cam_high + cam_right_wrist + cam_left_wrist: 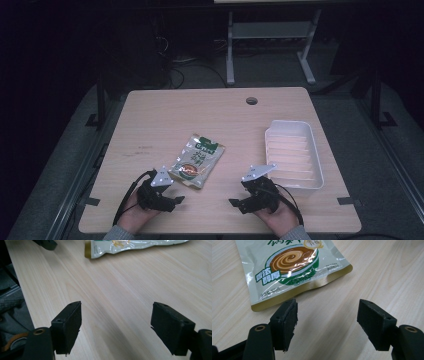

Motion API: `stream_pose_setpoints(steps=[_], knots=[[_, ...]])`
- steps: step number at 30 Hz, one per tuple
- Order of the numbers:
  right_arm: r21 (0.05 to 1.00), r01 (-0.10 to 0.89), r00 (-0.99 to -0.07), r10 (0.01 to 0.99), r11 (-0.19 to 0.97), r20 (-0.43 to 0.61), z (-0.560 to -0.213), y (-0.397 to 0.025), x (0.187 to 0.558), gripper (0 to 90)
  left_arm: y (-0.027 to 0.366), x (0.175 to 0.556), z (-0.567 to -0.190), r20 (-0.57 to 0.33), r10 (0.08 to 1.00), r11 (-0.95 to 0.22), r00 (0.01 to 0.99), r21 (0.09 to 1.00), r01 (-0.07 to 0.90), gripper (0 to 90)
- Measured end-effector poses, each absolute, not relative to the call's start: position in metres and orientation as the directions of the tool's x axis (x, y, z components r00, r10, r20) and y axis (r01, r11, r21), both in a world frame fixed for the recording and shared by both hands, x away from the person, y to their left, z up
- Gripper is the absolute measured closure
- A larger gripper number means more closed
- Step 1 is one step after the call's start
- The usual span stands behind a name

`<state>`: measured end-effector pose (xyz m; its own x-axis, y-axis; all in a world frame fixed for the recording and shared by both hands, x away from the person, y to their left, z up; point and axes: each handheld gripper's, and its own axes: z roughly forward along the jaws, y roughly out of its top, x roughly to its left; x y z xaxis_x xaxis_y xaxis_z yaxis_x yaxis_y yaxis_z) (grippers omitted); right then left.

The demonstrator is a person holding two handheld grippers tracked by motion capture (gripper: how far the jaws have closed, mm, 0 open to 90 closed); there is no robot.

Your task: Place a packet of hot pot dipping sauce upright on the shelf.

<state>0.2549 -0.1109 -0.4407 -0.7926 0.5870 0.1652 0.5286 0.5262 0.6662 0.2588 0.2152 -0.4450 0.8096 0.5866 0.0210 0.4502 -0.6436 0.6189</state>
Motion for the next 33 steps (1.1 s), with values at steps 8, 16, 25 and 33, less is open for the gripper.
stream_pose_setpoints(steps=[8,16,25,33], knots=[[0.667,0.503,-0.816,0.555,0.55,0.159,-0.429,-0.1,0.272,22.8,0.221,0.269,-0.442,0.002,0.618,-0.607,0.786,0.637,0.475,33.1],[0.625,0.563,-0.793,0.566,0.541,0.225,-0.407,-0.088,0.294,23.4,0.219,0.278,-0.438,0.006,0.636,-0.589,0.772,0.65,0.481,34.5],[0.662,0.532,-0.805,0.557,0.527,0.203,-0.395,-0.077,0.307,25.3,0.22,0.282,-0.438,-0.012,0.638,-0.576,0.77,0.657,0.487,34.4],[0.677,0.501,-0.764,0.643,0.539,0.054,-0.412,-0.066,0.309,30.0,0.225,0.282,-0.439,-0.029,0.637,-0.565,0.77,0.663,0.492,34.4]])
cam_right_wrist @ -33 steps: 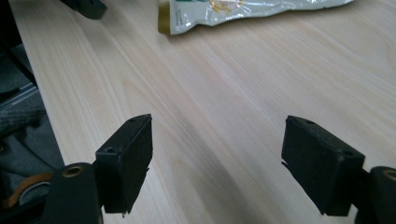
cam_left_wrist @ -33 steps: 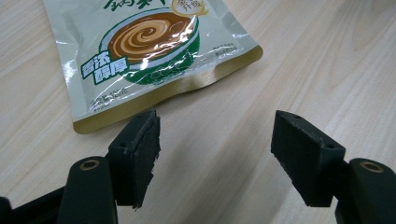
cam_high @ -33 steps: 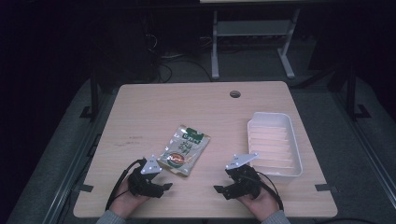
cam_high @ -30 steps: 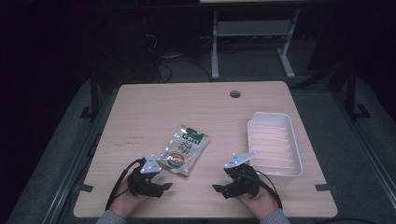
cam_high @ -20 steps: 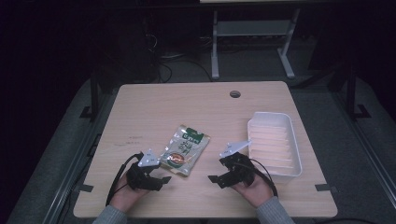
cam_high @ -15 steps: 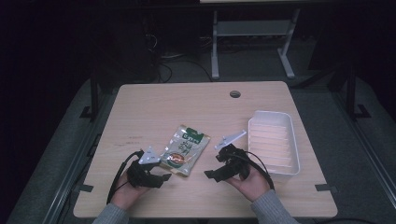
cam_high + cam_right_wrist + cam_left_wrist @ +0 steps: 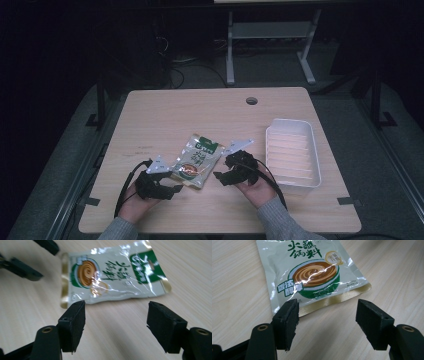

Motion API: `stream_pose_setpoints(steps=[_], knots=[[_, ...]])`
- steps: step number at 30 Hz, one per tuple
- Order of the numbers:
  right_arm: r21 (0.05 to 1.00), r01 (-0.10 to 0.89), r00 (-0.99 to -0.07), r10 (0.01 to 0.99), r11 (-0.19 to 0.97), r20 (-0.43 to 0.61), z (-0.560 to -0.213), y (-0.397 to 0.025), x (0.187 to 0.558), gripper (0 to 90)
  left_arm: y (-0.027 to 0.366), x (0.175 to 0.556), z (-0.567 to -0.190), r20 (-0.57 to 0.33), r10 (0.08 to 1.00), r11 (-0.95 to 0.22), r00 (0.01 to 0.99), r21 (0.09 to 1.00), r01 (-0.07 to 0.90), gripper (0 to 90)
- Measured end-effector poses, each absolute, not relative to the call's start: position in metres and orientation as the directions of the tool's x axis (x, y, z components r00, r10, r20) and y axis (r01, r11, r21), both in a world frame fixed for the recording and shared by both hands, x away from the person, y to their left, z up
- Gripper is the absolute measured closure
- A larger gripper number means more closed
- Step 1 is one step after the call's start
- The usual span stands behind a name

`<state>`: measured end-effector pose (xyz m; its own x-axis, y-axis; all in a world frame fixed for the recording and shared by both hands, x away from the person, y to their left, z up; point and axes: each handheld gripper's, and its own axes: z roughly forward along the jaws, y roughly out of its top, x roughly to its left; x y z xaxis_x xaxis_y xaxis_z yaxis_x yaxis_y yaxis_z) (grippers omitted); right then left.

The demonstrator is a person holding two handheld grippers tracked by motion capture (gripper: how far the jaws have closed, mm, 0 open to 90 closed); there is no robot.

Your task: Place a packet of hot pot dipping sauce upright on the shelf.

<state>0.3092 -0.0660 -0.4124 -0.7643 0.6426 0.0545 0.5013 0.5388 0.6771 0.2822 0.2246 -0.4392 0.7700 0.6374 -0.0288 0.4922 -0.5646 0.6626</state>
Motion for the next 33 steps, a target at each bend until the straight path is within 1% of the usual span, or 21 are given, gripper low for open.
stream_pose_setpoints(steps=[5,8,12,16,21,24,27,28,33], knots=[[0.653,0.541,-0.737,0.673,0.53,0.064,-0.42,-0.079,0.307,28.9,0.228,0.284,-0.439,-0.034,0.644,-0.554,0.765,0.668,0.496,34.4],[0.643,0.54,-0.737,0.674,0.543,0.05,-0.421,-0.084,0.302,29.7,0.228,0.285,-0.438,-0.036,0.648,-0.545,0.761,0.676,0.496,34.3],[0.642,0.54,-0.748,0.66,0.544,0.07,-0.42,-0.087,0.3,29.2,0.229,0.286,-0.436,-0.041,0.653,-0.539,0.757,0.677,0.501,34.3],[0.645,0.543,-0.759,0.644,0.538,0.101,-0.415,-0.083,0.306,26.7,0.228,0.29,-0.434,-0.038,0.659,-0.536,0.751,0.677,0.505,35.0],[0.648,0.554,-0.76,0.635,0.523,0.138,-0.406,-0.076,0.322,24.7,0.229,0.299,-0.431,-0.033,0.669,-0.531,0.743,0.677,0.509,40.5],[0.638,0.562,-0.76,0.632,0.527,0.147,-0.401,-0.071,0.332,24.3,0.228,0.306,-0.431,-0.036,0.675,-0.53,0.737,0.671,0.519,46.0],[0.63,0.567,-0.76,0.632,0.53,0.153,-0.399,-0.067,0.34,23.5,0.227,0.311,-0.433,-0.03,0.678,-0.54,0.735,0.658,0.525,53.4],[0.628,0.57,-0.76,0.631,0.53,0.157,-0.397,-0.064,0.349,23.5,0.226,0.315,-0.436,-0.035,0.681,-0.544,0.732,0.645,0.537,55.8],[0.612,0.592,-0.75,0.636,0.525,0.18,-0.397,-0.056,0.368,23.6,0.224,0.322,-0.44,-0.038,0.684,-0.553,0.729,0.625,0.551,62.5]])
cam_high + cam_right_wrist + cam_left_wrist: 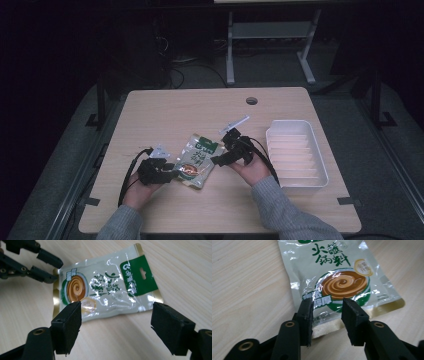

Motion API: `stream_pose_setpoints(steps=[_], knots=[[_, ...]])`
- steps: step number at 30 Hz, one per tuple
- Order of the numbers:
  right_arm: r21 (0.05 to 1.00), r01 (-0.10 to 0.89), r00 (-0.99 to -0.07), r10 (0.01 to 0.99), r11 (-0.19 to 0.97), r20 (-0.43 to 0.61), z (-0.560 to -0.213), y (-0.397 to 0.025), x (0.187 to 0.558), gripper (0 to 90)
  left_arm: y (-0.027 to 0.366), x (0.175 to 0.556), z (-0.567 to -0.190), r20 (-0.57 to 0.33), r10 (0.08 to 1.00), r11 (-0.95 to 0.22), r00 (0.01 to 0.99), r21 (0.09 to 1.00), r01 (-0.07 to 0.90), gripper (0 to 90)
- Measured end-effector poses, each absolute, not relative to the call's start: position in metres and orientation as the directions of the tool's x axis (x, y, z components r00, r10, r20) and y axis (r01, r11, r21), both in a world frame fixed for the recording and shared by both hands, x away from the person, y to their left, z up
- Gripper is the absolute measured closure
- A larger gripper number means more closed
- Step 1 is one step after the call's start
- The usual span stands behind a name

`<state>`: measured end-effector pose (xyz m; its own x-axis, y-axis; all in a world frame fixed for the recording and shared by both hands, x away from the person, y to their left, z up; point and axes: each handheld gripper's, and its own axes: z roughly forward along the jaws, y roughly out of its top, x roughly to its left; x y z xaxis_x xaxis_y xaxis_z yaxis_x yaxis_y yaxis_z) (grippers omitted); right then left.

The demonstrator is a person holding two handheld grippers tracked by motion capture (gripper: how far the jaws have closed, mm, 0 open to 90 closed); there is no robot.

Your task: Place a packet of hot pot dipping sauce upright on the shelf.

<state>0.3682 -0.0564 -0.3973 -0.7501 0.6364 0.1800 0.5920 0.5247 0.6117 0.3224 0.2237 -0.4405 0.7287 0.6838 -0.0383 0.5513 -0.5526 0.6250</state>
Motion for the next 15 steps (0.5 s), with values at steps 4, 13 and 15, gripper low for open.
stream_pose_setpoints(steps=[4,13,15], knots=[[0.589,0.613,-0.742,0.639,0.527,0.2,-0.401,-0.048,0.384,23.7,0.221,0.325,-0.441,-0.03,0.679,-0.563,0.734,0.62,0.547,66.6],[0.548,0.643,-0.727,0.65,0.535,0.219,-0.414,-0.03,0.414,25.3,0.215,0.328,-0.447,-0.029,0.671,-0.583,0.741,0.598,0.55,69.2],[0.542,0.65,-0.722,0.656,0.532,0.221,-0.419,-0.031,0.421,26.9,0.215,0.328,-0.447,-0.027,0.672,-0.581,0.74,0.6,0.55,69.6]])
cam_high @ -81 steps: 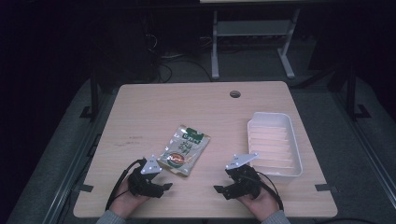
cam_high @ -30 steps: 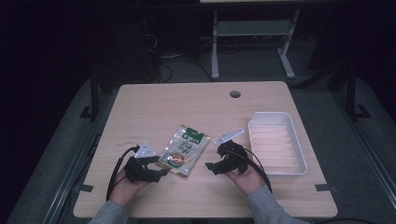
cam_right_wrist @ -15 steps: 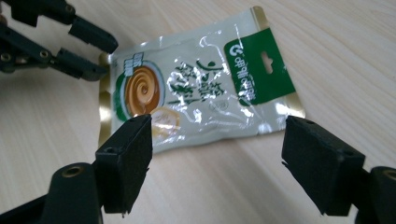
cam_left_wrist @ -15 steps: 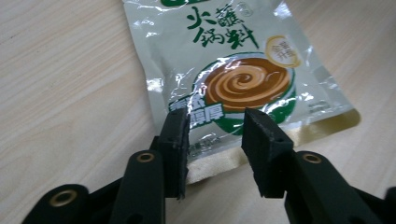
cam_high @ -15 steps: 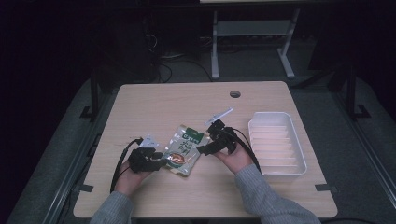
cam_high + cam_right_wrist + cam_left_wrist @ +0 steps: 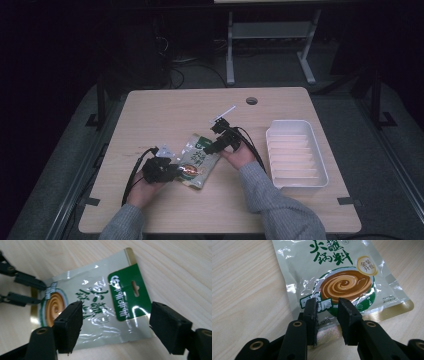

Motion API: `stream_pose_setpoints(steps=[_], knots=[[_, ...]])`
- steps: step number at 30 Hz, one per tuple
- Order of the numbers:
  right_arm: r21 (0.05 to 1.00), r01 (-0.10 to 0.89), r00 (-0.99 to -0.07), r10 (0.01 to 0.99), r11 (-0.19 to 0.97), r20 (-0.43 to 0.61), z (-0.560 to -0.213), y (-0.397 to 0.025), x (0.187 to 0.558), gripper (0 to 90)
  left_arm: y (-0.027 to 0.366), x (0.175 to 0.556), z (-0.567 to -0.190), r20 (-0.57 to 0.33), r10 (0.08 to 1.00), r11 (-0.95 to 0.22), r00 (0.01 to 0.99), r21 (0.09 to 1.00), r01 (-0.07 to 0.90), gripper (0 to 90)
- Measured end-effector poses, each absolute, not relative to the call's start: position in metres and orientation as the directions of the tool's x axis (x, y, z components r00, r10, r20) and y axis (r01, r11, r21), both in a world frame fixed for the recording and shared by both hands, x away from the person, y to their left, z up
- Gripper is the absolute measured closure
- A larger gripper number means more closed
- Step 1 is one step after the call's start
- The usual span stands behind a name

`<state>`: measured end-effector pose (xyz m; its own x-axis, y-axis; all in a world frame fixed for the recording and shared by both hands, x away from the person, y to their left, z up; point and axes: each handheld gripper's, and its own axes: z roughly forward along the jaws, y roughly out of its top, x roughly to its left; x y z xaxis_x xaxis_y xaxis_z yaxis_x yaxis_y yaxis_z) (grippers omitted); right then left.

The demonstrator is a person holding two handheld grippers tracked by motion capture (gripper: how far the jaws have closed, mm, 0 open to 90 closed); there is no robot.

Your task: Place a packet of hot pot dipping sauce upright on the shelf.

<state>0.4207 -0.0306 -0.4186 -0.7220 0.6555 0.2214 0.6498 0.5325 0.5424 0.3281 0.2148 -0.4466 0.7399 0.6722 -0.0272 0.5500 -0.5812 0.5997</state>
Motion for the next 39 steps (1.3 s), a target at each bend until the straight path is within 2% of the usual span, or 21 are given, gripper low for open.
stream_pose_setpoints(steps=[9,14,17,18,26,36,39], knots=[[0.484,0.711,-0.669,0.702,0.509,0.245,-0.445,-0.037,0.441,29.4,0.219,0.329,-0.45,-0.022,0.673,-0.595,0.739,0.579,0.558,70.4],[0.471,0.728,-0.667,0.672,0.498,0.322,-0.451,-0.04,0.445,42.4,0.22,0.328,-0.451,-0.018,0.674,-0.597,0.739,0.577,0.558,70.6],[0.472,0.73,-0.667,0.667,0.494,0.333,-0.45,-0.041,0.444,44.7,0.219,0.328,-0.451,-0.015,0.675,-0.596,0.738,0.578,0.557,70.6],[0.482,0.727,-0.67,0.657,0.488,0.345,-0.448,-0.042,0.443,49.7,0.219,0.327,-0.451,-0.012,0.676,-0.596,0.737,0.579,0.556,70.6],[0.519,0.695,-0.71,0.588,0.497,0.387,-0.436,-0.042,0.437,66.1,0.219,0.327,-0.452,-0.01,0.677,-0.596,0.736,0.579,0.557,70.6],[0.469,0.703,-0.709,0.574,0.534,0.409,-0.446,-0.029,0.449,62.1,0.219,0.328,-0.453,-0.022,0.678,-0.588,0.735,0.583,0.56,71.0],[0.469,0.701,-0.711,0.579,0.537,0.399,-0.45,-0.024,0.453,65.3,0.22,0.328,-0.453,-0.024,0.677,-0.587,0.736,0.584,0.56,71.1]])
